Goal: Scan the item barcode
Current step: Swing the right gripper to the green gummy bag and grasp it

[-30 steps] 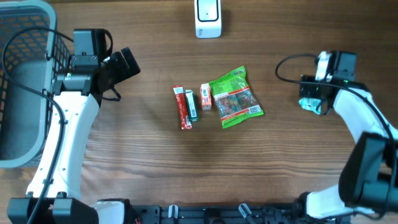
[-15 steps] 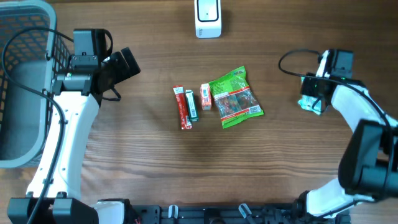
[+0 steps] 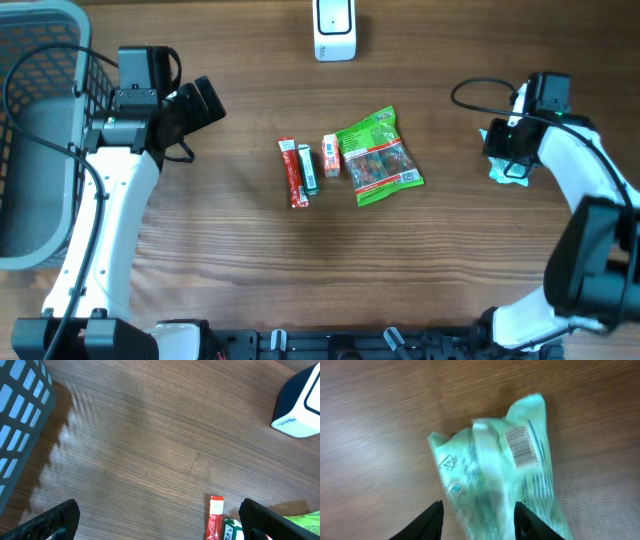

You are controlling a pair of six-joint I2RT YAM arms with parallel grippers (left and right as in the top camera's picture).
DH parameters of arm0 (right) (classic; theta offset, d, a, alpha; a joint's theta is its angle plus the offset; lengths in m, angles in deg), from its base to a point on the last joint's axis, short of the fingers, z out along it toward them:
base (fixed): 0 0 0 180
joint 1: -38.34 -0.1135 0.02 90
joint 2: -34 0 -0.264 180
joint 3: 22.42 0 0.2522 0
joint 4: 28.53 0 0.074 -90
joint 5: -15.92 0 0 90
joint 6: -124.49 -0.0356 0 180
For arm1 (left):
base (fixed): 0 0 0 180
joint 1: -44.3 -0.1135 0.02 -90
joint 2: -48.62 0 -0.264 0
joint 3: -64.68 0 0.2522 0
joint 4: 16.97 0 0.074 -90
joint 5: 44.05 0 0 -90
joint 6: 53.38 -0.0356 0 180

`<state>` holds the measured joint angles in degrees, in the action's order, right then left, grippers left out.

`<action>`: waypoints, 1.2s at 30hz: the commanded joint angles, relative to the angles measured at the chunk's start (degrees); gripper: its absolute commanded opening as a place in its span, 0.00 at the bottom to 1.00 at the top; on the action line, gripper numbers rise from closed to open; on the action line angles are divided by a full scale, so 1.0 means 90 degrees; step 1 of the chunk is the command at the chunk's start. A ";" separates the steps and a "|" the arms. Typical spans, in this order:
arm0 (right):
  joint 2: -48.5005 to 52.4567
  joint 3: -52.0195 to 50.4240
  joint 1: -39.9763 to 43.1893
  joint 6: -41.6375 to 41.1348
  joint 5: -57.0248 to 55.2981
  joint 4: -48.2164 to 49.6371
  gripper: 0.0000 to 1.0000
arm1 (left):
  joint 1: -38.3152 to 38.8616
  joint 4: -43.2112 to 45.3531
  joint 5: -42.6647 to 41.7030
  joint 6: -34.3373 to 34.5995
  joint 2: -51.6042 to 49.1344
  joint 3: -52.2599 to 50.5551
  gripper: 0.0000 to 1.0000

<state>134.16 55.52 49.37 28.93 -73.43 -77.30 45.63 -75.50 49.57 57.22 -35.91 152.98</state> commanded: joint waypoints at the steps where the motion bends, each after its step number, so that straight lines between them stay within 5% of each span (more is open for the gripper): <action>1: -0.0617 0.0284 0.0010 0.0058 0.0279 -0.0532 0.41 | -0.0036 0.0007 0.0085 -0.0078 -0.0032 0.0041 1.00; 12: -0.0146 -0.0848 0.0010 -0.0287 -0.0809 0.0083 0.24 | -0.0036 0.0007 0.0085 -0.0075 -0.0032 0.0041 1.00; 19: -0.0029 -0.1061 0.0010 -0.0192 -0.0629 0.0505 0.25 | -0.0036 0.0007 0.0085 -0.0078 -0.0032 0.0039 1.00; 24: -0.0471 0.0019 0.0007 0.0170 0.1173 -0.0170 0.64 | -0.0036 0.0007 0.0085 -0.0078 -0.0032 0.0039 1.00; 28: -0.0704 0.0619 -0.0066 0.0357 0.2696 -0.0702 0.70 | -0.0036 0.0007 0.0085 -0.0078 -0.0032 0.0041 1.00; 36: -0.0597 0.0216 -0.1292 0.1649 0.2744 -0.0860 0.71 | -0.0036 0.0007 0.0085 -0.0078 -0.0032 0.0041 1.00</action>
<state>128.18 59.68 42.49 36.45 -51.99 -86.15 45.63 -75.50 49.57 57.22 -35.91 152.98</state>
